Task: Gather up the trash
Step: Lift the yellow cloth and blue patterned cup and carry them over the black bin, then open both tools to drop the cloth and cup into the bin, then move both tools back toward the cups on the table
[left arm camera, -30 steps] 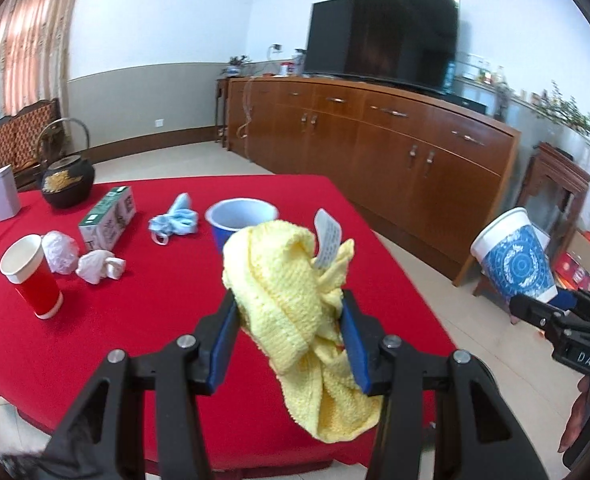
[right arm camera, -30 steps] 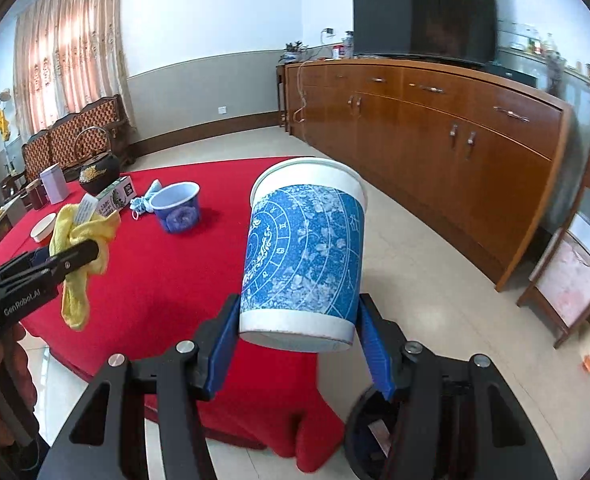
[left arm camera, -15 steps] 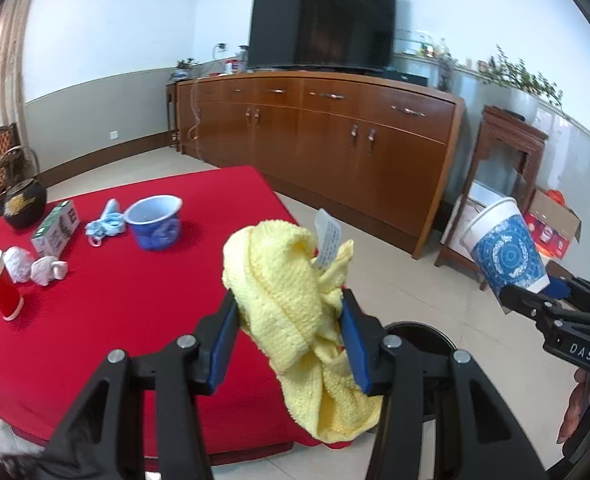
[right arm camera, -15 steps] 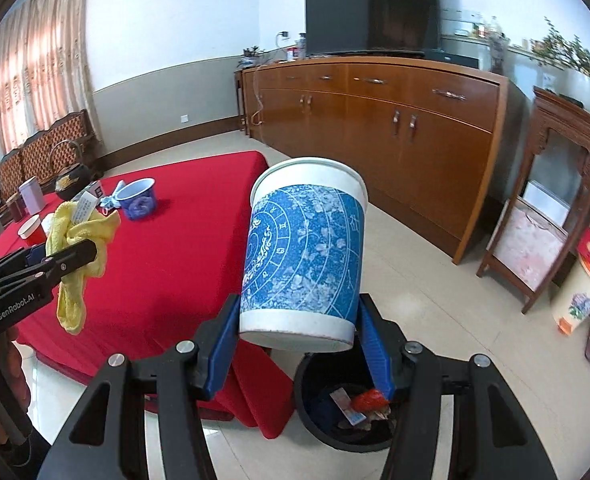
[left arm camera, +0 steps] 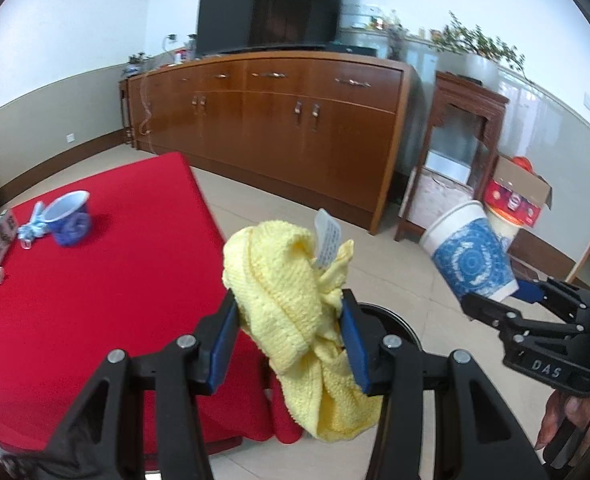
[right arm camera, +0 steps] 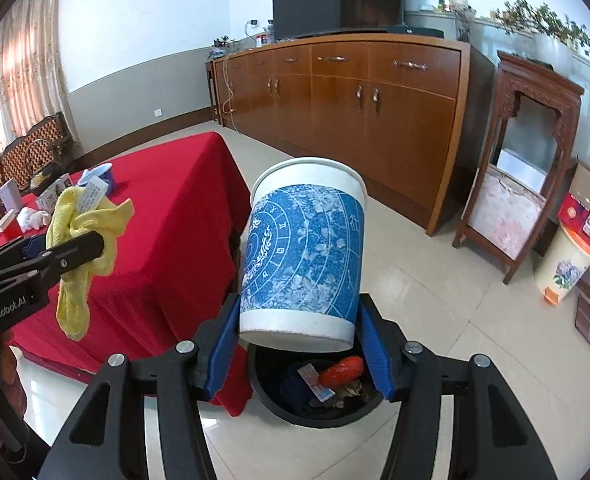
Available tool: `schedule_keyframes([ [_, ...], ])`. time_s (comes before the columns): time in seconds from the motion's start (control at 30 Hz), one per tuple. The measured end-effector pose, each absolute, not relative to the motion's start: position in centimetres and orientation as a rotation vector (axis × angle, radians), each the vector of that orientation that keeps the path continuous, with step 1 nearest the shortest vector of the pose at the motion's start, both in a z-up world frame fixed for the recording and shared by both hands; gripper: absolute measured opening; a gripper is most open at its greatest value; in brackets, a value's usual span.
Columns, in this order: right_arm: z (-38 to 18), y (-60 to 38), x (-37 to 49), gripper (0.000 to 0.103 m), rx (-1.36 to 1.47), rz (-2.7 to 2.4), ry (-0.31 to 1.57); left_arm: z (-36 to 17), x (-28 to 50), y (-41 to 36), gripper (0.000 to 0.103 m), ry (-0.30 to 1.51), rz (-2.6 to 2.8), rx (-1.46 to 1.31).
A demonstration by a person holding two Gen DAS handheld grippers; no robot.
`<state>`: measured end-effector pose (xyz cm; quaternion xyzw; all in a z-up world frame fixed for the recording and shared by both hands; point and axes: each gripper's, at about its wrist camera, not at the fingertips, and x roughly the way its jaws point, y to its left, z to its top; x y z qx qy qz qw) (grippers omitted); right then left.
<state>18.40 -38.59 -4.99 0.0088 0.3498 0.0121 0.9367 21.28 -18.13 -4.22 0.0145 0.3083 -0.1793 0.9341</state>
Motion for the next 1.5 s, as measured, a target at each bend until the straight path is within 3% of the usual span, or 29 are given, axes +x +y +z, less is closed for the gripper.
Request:
schedule_keyframes([
  [0.4,-8.9,-42.8,19.0,0.059,0.021,0.018,0.783,-7.1,22.3,-24.1,0.05,0.678,-0.418,0.066],
  [1.13,-19.7,-43.8,24.1,0.059,-0.078,0.12,0.989,-15.2,25.4,-28.3,0.052,0.863,-0.443,0.084],
  [1.23,-21.7,-43.6,25.5,0.06,-0.094,0.144,1.036,-16.4,25.8,-28.7,0.066,0.894,-0.444,0.083],
  [1.27,-22.4,-43.6,25.9,0.069,-0.113,0.134,1.044,-16.7,25.9,-28.7,0.078,0.902,-0.434,0.086],
  [1.33,-23.8,-44.0,26.2,0.1,-0.133,0.082,1.036,-17.1,25.7,-28.5,0.085,0.886,-0.403,0.089],
  [1.4,-24.7,-44.7,26.6,0.101,-0.127,0.067,1.077,-17.3,25.7,-28.3,0.096,0.886,-0.38,0.094],
  [1.5,-25.3,-46.3,26.8,0.103,-0.104,-0.001,1.102,-18.0,25.8,-27.8,0.099,0.887,-0.334,0.116],
])
